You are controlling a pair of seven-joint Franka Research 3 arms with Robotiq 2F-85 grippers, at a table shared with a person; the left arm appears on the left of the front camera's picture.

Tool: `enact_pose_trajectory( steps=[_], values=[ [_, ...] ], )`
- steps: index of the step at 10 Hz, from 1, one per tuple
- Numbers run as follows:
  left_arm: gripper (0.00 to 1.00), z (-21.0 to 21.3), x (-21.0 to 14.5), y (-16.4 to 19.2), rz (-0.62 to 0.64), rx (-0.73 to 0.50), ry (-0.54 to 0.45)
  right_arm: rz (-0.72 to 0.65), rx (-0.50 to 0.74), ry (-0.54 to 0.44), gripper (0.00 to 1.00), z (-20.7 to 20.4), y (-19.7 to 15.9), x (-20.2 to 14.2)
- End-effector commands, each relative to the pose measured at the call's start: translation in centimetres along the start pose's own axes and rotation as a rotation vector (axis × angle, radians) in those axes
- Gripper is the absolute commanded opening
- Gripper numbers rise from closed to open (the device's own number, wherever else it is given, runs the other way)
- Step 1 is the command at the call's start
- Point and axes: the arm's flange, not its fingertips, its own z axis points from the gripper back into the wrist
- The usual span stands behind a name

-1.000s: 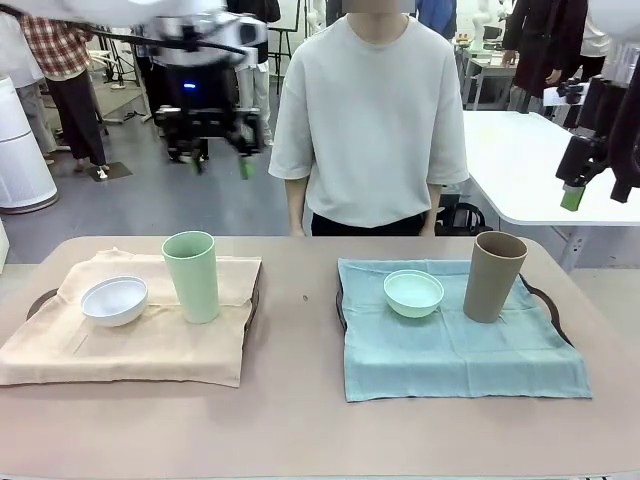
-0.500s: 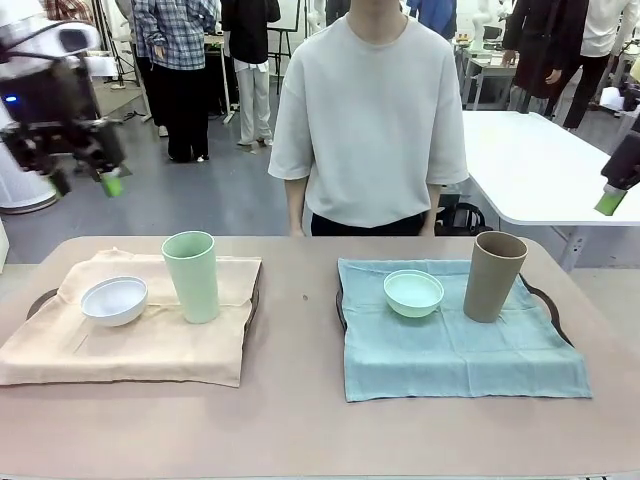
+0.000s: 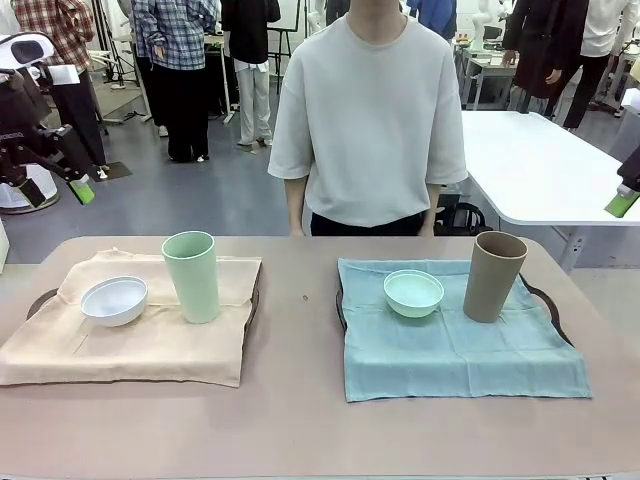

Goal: Set up a tray with a mat and arrange the tableware.
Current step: Place the Picnic Bowl and Reusable plastic cup back onto the Handle tray in front of the human's position.

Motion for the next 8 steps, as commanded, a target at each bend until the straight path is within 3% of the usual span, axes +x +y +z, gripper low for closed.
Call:
enact_pose_trajectory(
  steps=[1,2,4,6,8],
  values=[
    [0.80,0.3,0.2,-0.2,0.009,0.014,0.009,-0.004,0.003,0.000,1.00,-0.1,-0.2,-0.1],
    [0.80,0.0,0.0,0.0,0.000,0.000,0.000,0.039,0.166,0.022,1.00,0.3,-0.5,0.1],
    [0.80,-0.3,0.4,7.3,0.058,-0.306,0.050,0.020,0.481,0.004,1.00,1.6,-6.7,-1.2],
    [0.80,-1.5,-0.9,14.3,0.129,-0.536,0.064,-0.073,0.628,-0.130,1.00,2.2,-13.1,-3.2],
    [0.80,-0.9,-2.6,19.5,0.169,-0.713,-0.026,-0.134,0.721,-0.184,1.00,2.1,-16.6,-5.3]
  ],
)
